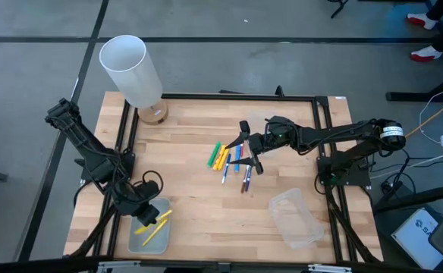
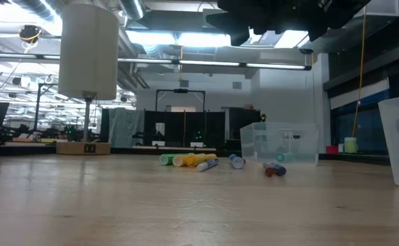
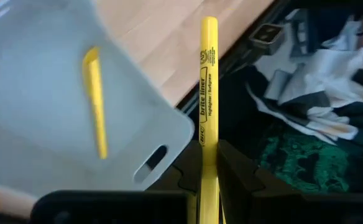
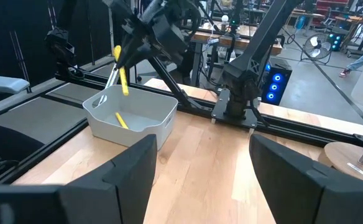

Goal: Pick & Place Markers
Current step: Put the yellow pen into the gray bin

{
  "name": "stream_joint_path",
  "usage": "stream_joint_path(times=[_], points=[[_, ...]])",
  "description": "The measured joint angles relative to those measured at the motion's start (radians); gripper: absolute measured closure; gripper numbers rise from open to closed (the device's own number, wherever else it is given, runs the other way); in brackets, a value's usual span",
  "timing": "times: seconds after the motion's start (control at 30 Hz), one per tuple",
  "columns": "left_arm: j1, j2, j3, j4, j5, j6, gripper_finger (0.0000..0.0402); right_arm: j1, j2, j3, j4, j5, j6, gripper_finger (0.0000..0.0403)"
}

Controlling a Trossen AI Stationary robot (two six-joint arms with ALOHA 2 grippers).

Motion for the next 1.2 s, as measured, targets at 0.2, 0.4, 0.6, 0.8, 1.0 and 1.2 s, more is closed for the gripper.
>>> stream_joint_path(times=[0.2,0.4,0.6,0.8,1.0,1.2], points=[[-0.013,0.0,0.0,-0.056,0.029,-0.065,0.0377,0.0,0.0,0.0,0.0,0.0,0.0,0.0147],[-0.025,0.0,0.0,-0.097,0.031,-0.116,0.0377,0.0,0.0,0.0,0.0,0.0,0.0,0.0147],[-0.029,0.0,0.0,-0.166,0.028,-0.126,0.0377,0.0,0.0,0.0,0.0,0.0,0.0,0.0147],[-0.029,0.009,0.0,-0.201,-0.001,-0.111,0.0377,0.0,0.0,0.0,0.0,0.0,-0.001,0.0147],[-0.029,0.044,0.0,-0.202,-0.025,-0.083,0.0377,0.0,0.0,0.0,-0.002,0.0,-0.004,0.0147],[-0.029,0.068,0.0,-0.202,-0.027,-0.065,0.0377,0.0,0.0,0.0,-0.007,0.0,-0.004,0.0147]])
